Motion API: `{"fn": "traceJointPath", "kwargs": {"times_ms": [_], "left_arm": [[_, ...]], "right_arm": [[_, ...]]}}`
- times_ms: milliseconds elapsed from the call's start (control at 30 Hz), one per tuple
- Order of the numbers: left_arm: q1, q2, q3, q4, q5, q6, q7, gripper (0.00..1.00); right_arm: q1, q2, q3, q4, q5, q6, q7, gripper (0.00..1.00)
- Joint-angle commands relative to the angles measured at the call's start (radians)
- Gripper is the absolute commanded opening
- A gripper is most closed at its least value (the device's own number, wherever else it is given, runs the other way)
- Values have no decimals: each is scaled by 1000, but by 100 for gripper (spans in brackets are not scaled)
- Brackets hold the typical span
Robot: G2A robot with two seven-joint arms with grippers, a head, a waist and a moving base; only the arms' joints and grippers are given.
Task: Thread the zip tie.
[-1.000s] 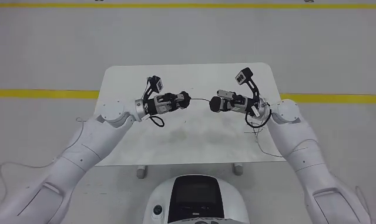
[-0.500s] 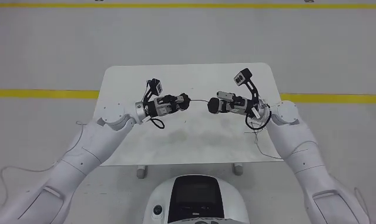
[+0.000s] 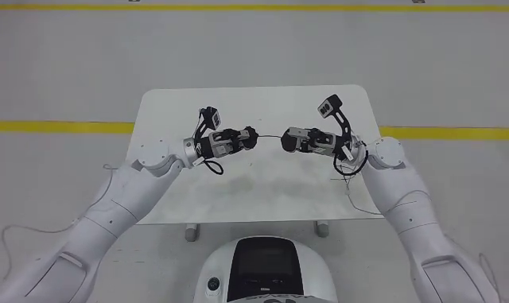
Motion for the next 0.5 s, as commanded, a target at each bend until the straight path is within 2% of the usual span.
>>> {"fn": "traceJointPath", "kwargs": {"times_ms": [0, 467], "left_arm": [[0, 0, 0, 0, 0, 0, 0, 0], [0, 0, 0, 0, 0, 0, 0, 0]], "right_arm": [[2, -2, 2, 6, -4, 0, 3, 40], [10, -15, 12, 38, -16, 0, 18, 31]]}}
